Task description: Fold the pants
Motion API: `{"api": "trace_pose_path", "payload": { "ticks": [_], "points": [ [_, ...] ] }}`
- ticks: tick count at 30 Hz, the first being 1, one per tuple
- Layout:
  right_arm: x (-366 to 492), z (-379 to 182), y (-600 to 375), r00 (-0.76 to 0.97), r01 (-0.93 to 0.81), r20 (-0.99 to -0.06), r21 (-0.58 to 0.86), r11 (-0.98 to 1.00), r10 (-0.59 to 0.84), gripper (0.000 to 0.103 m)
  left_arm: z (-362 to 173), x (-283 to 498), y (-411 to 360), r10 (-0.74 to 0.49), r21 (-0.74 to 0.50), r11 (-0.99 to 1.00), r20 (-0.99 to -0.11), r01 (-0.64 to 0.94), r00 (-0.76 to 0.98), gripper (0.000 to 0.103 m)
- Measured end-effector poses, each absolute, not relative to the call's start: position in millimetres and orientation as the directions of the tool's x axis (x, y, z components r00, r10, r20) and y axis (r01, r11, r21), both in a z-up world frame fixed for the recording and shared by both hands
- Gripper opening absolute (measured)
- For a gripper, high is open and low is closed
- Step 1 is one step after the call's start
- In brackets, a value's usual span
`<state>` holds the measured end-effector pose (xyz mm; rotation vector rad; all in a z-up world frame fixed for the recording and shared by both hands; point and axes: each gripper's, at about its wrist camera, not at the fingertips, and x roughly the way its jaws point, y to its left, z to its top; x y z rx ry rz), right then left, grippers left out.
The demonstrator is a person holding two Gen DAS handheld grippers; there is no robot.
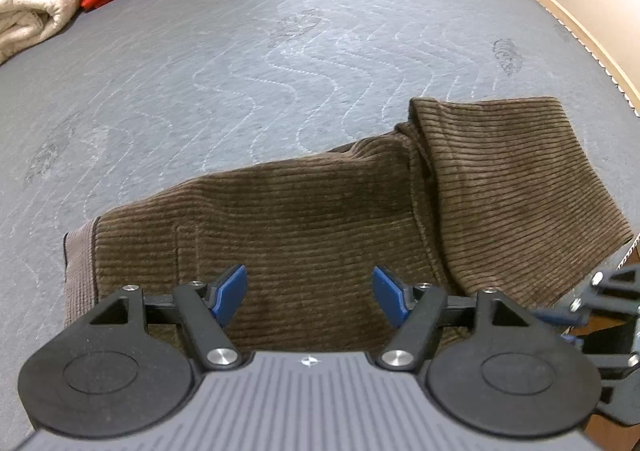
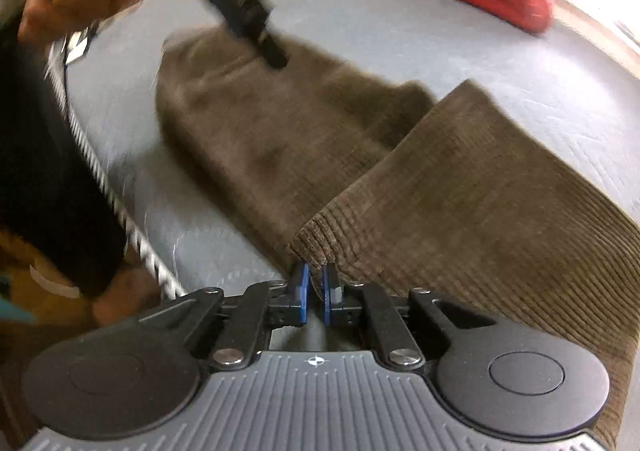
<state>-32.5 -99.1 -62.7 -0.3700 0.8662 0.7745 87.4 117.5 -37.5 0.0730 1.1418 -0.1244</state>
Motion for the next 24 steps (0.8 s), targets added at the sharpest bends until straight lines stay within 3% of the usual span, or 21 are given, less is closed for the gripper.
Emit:
{"api": "trace_pose_path", "payload": {
  "ticks": [1, 6, 7, 8, 10, 11, 12, 18, 21, 24],
  "points": [
    [-30.0, -56.8, -103.9, 0.423, -0.715, -0.778, 0.029, 0.698, 0.465, 0.019, -37.4, 89.0, 114.3, -0.065, -0.006, 0.990, -0.908, 0.141, 0.413, 0.075],
    [-11.1, -42.2, -136.7, 0.495, -0.594, -0.693, 0.169, 0.786, 0.523, 0.019, -36.2, 99.9, 92.7, -0.102, -0.034, 0.986, -0.894, 0.161, 0.435, 0.071],
    [-7.7, -43.1, -141.0, 0.522, -0.562, -0.692, 0.161, 0.812, 0.498, 0.022, -34.9, 102.9, 87.2, -0.115, -0.045, 0.985, -0.886, 0.164, 0.448, 0.059],
    [-6.0, -47.7, -142.0, 0.542, -0.534, -0.700, 0.139, 0.834, 0.464, 0.026, -33.1, 106.7, 80.6, -0.140, -0.065, 0.983, -0.875, 0.173, 0.463, 0.040],
    [0.8, -65.8, -139.8, 0.507, -0.518, -0.778, 0.069, 0.853, 0.371, 0.038, -34.0, 115.5, 68.5, -0.186, -0.102, 0.975, -0.861, 0.197, 0.474, 0.014],
    [3.9, -81.5, -134.8, 0.426, -0.546, -0.848, 0.037, 0.837, 0.315, 0.038, -35.9, 120.8, 62.1, -0.201, -0.117, 0.973, -0.856, 0.201, 0.476, 0.011],
    [-0.3, -90.6, -133.5, 0.410, -0.584, -0.862, 0.004, 0.812, 0.299, 0.038, -38.8, 126.6, 54.7, -0.218, -0.134, 0.970, -0.850, 0.204, 0.479, 0.011],
    [-2.1, -60.7, -154.1, 0.481, -0.565, -0.788, 0.055, 0.823, 0.383, 0.036, -62.8, 159.2, 11.7, -0.301, -0.196, 0.943, -0.848, 0.270, 0.437, 0.011],
    [-0.8, -46.8, -179.4, 0.577, -0.471, -0.744, 0.033, 0.882, 0.336, 0.037, -92.3, 171.5, 0.2, -0.186, -0.083, 0.963, -0.893, 0.256, 0.410, 0.010],
    [8.1, -46.2, -214.4, 0.651, -0.284, -0.739, -0.030, 0.958, 0.170, 0.039, -101.3, 180.1, 5.0, -0.175, -0.111, 0.978, -0.898, 0.177, 0.403, 0.009]
  ]
}}
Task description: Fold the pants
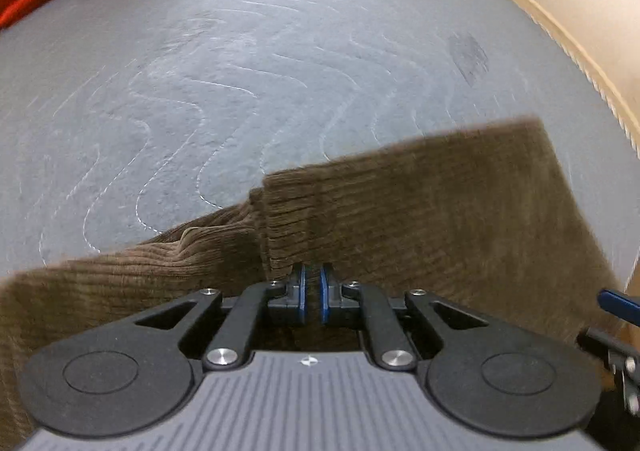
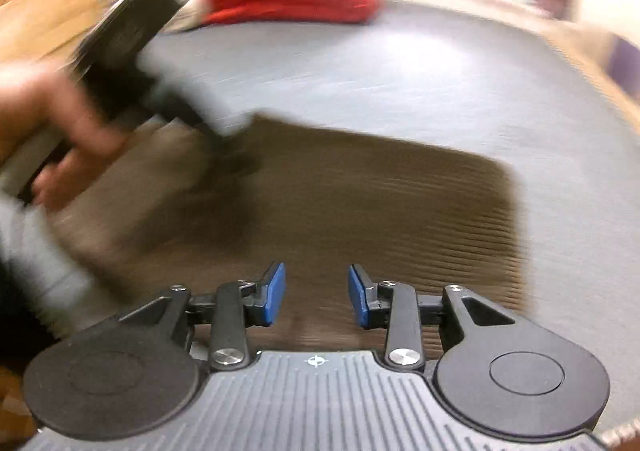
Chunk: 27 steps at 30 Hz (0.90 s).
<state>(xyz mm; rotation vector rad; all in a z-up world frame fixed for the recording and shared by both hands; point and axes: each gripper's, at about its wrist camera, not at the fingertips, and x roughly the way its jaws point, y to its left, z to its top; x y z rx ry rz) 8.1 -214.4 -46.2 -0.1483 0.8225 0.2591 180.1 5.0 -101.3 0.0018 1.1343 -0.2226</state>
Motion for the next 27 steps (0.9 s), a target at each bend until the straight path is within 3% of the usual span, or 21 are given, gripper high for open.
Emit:
{"api": "trace_pose_path", "payload": {
  "ticks": [3, 7, 9, 11, 15, 17, 20, 23, 25, 27],
  "points": [
    [22.3, -72.1, -253.8, 0.549, -0.094, -0.834, -0.124, 0.988, -0.052, 0.036, -95.5, 176.8, -3.0, -0.161, -0.092, 0.978, -0.899, 0.185, 0.407, 0.009],
    [28.6, -76.9, -275.8, 0.515, -0.063, -0.857, -0.050, 0.997, -0.011, 0.032, -78.8, 160.6, -9.9, -0.189, -0.093, 0.962, -0.904, 0.257, 0.383, 0.020],
    [24.0, -75.4, -277.3, 0.532, -0.041, -0.847, -0.042, 0.998, -0.014, 0.032, -71.9, 145.1, -12.3, -0.264, -0.144, 0.929, -0.904, 0.341, 0.337, 0.028],
    [16.7, -68.9, -280.6, 0.556, 0.013, -0.831, -0.004, 1.000, -0.011, 0.032, -70.1, 129.3, -14.2, -0.327, -0.181, 0.880, -0.901, 0.439, 0.284, 0.028],
    [12.1, -58.3, -298.6, 0.612, 0.139, -0.788, 0.024, 0.990, -0.067, 0.050, -94.9, 97.2, -15.0, -0.288, -0.167, 0.813, -0.948, 0.558, 0.135, 0.027],
    [13.3, -63.8, -307.9, 0.578, 0.199, -0.815, 0.090, 0.976, -0.043, 0.060, -100.6, 82.4, -16.1, -0.279, -0.136, 0.779, -0.950, 0.612, 0.144, 0.027],
    [18.8, -84.6, -320.4, 0.498, 0.278, -0.867, 0.198, 0.940, 0.035, 0.061, -93.9, 77.4, -12.0, -0.290, -0.139, 0.793, -0.942, 0.593, 0.167, 0.027],
    [22.0, -91.3, -323.4, 0.491, 0.317, -0.868, 0.254, 0.914, 0.071, 0.063, -83.5, 76.5, -4.4, -0.272, -0.110, 0.824, -0.937, 0.555, 0.219, 0.033],
    [23.1, -92.6, -320.9, 0.490, 0.324, -0.868, 0.265, 0.908, 0.078, 0.068, -74.5, 76.3, 3.9, -0.270, -0.099, 0.842, -0.928, 0.530, 0.256, 0.034],
    [23.9, -90.0, -316.1, 0.488, 0.312, -0.870, 0.248, 0.917, 0.069, 0.065, -58.4, 77.8, 13.9, -0.279, -0.103, 0.864, -0.912, 0.493, 0.299, 0.038]
  ]
}}
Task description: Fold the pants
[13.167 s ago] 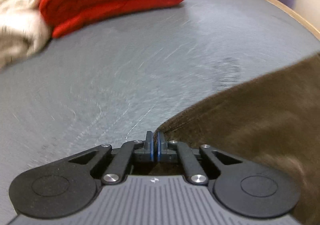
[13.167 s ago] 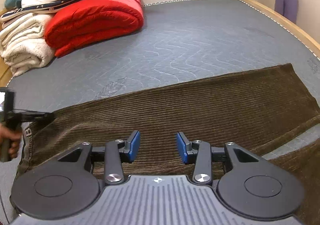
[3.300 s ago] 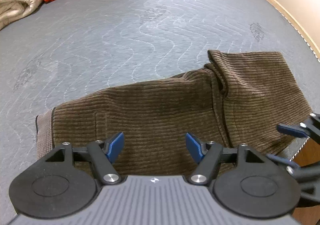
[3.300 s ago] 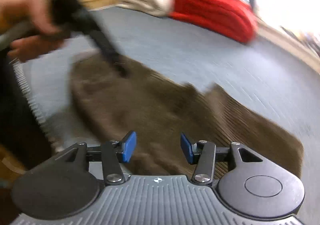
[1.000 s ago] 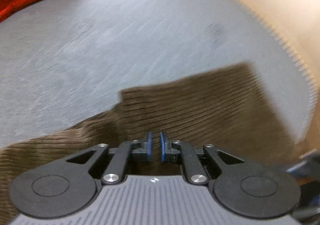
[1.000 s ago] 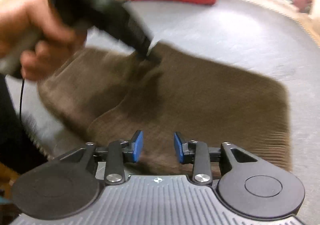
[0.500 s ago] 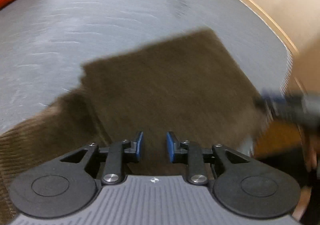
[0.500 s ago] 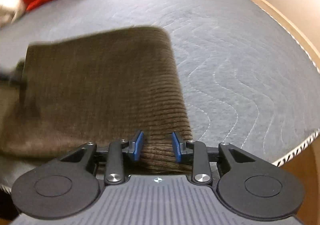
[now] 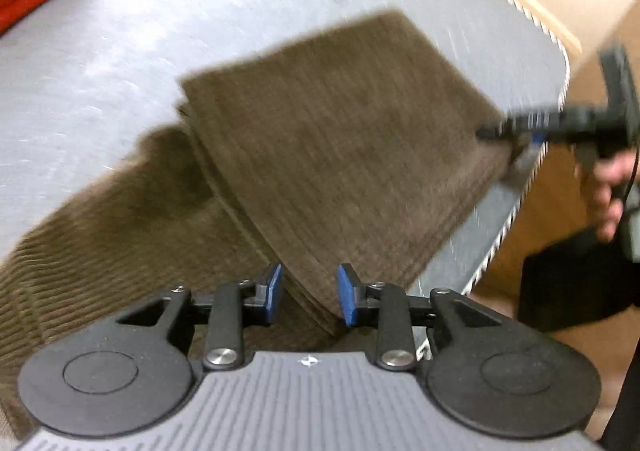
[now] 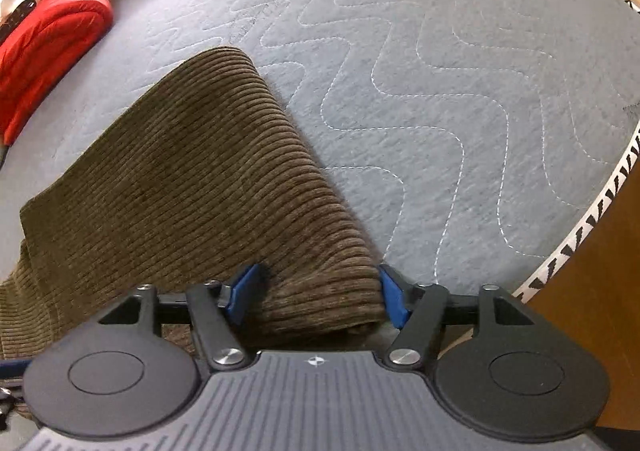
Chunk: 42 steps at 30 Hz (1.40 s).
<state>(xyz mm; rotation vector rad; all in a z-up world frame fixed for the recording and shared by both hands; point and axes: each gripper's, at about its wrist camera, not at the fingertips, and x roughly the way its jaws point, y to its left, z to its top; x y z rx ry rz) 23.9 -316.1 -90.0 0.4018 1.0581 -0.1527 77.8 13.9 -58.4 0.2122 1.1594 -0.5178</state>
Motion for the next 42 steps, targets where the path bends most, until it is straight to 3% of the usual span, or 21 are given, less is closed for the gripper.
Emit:
{"api": "trace_pose_path", "payload": {
  "ticks": [4, 7, 12, 14, 21, 25, 28, 37, 40, 41, 42],
  "points": [
    [22.6, -77.3, -312.2, 0.513, 0.298, -0.857, 0.219, 0.929, 0.038, 0.038, -15.3, 70.6, 33.8, -0.295, -0.089, 0.883, -0.869, 0.460, 0.398, 0.053],
    [15.4, -55.6, -302.0, 0.554, 0.262, -0.833, 0.192, 0.946, 0.016, 0.032, 4.7, 66.4, 50.7, -0.317, -0.105, 0.899, -0.826, 0.425, 0.466, 0.061],
    [-8.3, -4.7, -252.6, 0.690, 0.112, -0.723, 0.078, 0.991, -0.021, 0.030, 7.9, 81.3, 76.9, -0.362, -0.250, 0.926, -0.800, 0.283, 0.478, 0.064],
    [-20.6, 10.3, -224.5, 0.749, 0.026, -0.662, 0.005, 1.000, -0.016, 0.030, 9.3, 86.2, 79.0, -0.398, -0.307, 0.916, -0.780, 0.258, 0.483, 0.078],
    [-63.1, 32.0, -126.6, 0.857, -0.251, -0.500, -0.197, 0.948, 0.123, 0.030, 11.1, 99.1, 73.2, -0.573, -0.515, 0.819, -0.703, 0.255, 0.421, 0.084],
    [-79.1, 24.8, -86.9, 0.864, -0.345, -0.471, -0.296, 0.891, 0.178, 0.029, 10.6, 102.5, 67.9, -0.646, -0.584, 0.762, -0.657, 0.280, 0.388, 0.085],
    [-88.2, 20.9, -67.1, 0.858, -0.397, -0.468, -0.347, 0.850, 0.210, 0.029, 4.4, 107.7, 69.7, -0.636, -0.573, 0.771, -0.664, 0.278, 0.394, 0.092],
    [-109.2, 16.7, -14.9, 0.838, -0.510, -0.450, -0.447, 0.735, 0.309, 0.028, -1.6, 107.7, 84.3, -0.589, -0.542, 0.806, -0.696, 0.236, 0.411, 0.091],
    [-122.9, 20.4, -1.0, 0.828, -0.545, -0.431, -0.467, 0.697, 0.359, 0.028, -2.9, 105.4, 95.4, -0.534, -0.504, 0.842, -0.729, 0.193, 0.427, 0.084],
    [-126.7, 21.1, 4.7, 0.823, -0.557, -0.427, -0.476, 0.681, 0.375, 0.028, -5.9, 104.9, 101.0, -0.512, -0.491, 0.855, -0.746, 0.168, 0.426, 0.074],
    [-129.6, 21.4, 9.8, 0.817, -0.569, -0.424, -0.483, 0.666, 0.390, 0.027, -7.4, 104.7, 105.7, -0.485, -0.472, 0.870, -0.761, 0.145, 0.431, 0.051]
  ]
}}
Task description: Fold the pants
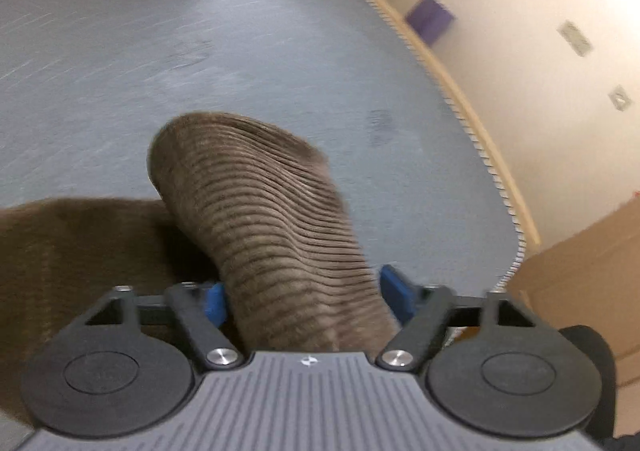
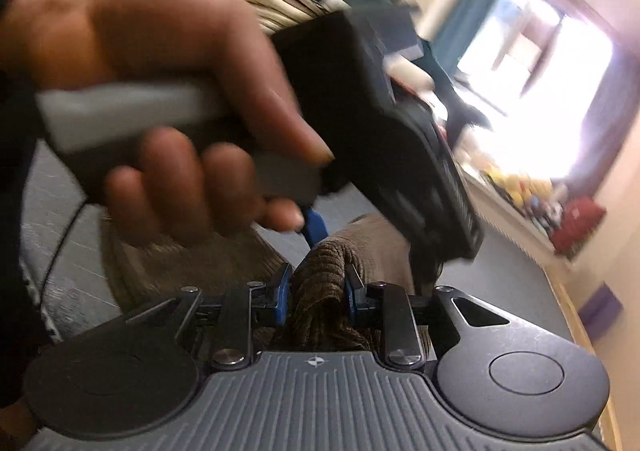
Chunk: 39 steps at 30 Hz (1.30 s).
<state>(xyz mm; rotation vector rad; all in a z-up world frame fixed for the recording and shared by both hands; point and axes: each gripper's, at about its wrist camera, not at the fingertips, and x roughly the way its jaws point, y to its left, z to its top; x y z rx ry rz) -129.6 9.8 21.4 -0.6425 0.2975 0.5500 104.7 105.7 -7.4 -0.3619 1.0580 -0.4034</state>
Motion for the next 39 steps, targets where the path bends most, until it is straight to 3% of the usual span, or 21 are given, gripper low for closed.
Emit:
{"api": "trace_pose_path", "payload": {
  "ticks": [1, 3, 6, 8, 12, 15, 18, 19, 20, 23, 26, 29, 33, 39],
  "points": [
    [-131.8, 22.1, 13.7, 0.812, -0.578, -0.426, -0.483, 0.658, 0.400, 0.027, -8.1, 103.7, 111.1, -0.458, -0.452, 0.883, -0.774, 0.126, 0.438, 0.036],
    [-127.7, 22.5, 18.5, 0.803, -0.588, -0.438, -0.475, 0.654, 0.404, 0.028, -7.3, 101.1, 125.1, -0.449, -0.453, 0.885, -0.773, 0.106, 0.449, 0.022],
    [-122.1, 23.8, 28.2, 0.764, -0.638, -0.475, -0.453, 0.623, 0.437, 0.031, -2.4, 92.0, 136.0, -0.413, -0.401, 0.906, -0.777, 0.131, 0.475, 0.020],
    [-116.9, 30.6, 29.9, 0.699, -0.699, -0.525, -0.359, 0.618, 0.486, 0.034, 0.1, 89.7, 148.4, -0.402, -0.390, 0.911, -0.774, 0.131, 0.490, 0.019],
    [-114.6, 49.8, 32.4, 0.545, -0.810, -0.585, -0.183, 0.557, 0.601, 0.057, 15.3, 80.0, 186.4, -0.338, -0.333, 0.936, -0.757, 0.114, 0.559, 0.018],
    [-103.3, 66.8, 21.8, 0.401, -0.852, -0.613, 0.022, 0.522, 0.680, 0.061, 20.8, 75.0, 241.1, -0.251, -0.302, 0.953, -0.755, 0.019, 0.606, 0.018],
    [-84.9, 78.5, 3.6, 0.382, -0.840, -0.601, 0.090, 0.534, 0.702, 0.067, 6.3, 68.9, 293.6, -0.181, -0.278, 0.957, -0.800, -0.086, 0.572, 0.019],
    [-77.3, 78.1, -1.3, 0.388, -0.832, -0.606, 0.093, 0.546, 0.695, 0.070, -3.0, 68.7, 305.7, -0.179, -0.275, 0.956, -0.823, -0.103, 0.539, 0.022],
    [-68.3, 77.4, -7.0, 0.406, -0.821, -0.612, 0.082, 0.565, 0.678, 0.070, -14.0, 69.5, 315.1, -0.160, -0.254, 0.959, -0.849, -0.123, 0.504, 0.034],
    [-35.0, 63.4, -18.1, 0.451, -0.777, -0.666, 0.036, 0.629, 0.595, 0.073, -35.2, 69.3, 340.5, 0.019, -0.082, 0.975, -0.894, -0.206, 0.448, 0.056],
    [6.9, 39.0, -29.2, 0.459, -0.694, -0.729, 0.063, 0.717, 0.507, 0.075, -39.7, 65.5, 362.5, -0.053, -0.206, 0.931, -0.893, -0.300, 0.448, 0.073],
    [36.9, 5.5, -36.0, 0.429, -0.580, -0.777, 0.154, 0.800, 0.460, 0.081, -49.1, 70.7, 359.4, -0.139, -0.275, 0.914, -0.902, -0.298, 0.409, 0.089],
    [50.9, -28.6, -39.6, 0.325, -0.424, -0.795, 0.362, 0.830, 0.513, 0.081, -63.6, 86.9, 333.9, -0.181, -0.267, 0.940, -0.920, -0.215, 0.348, 0.094],
    [75.5, -67.1, -31.7, 0.276, -0.301, -0.840, 0.386, 0.872, 0.467, 0.081, -85.0, 103.0, 329.9, -0.201, -0.283, 0.927, -0.928, -0.245, 0.313, 0.098]
  ]
}}
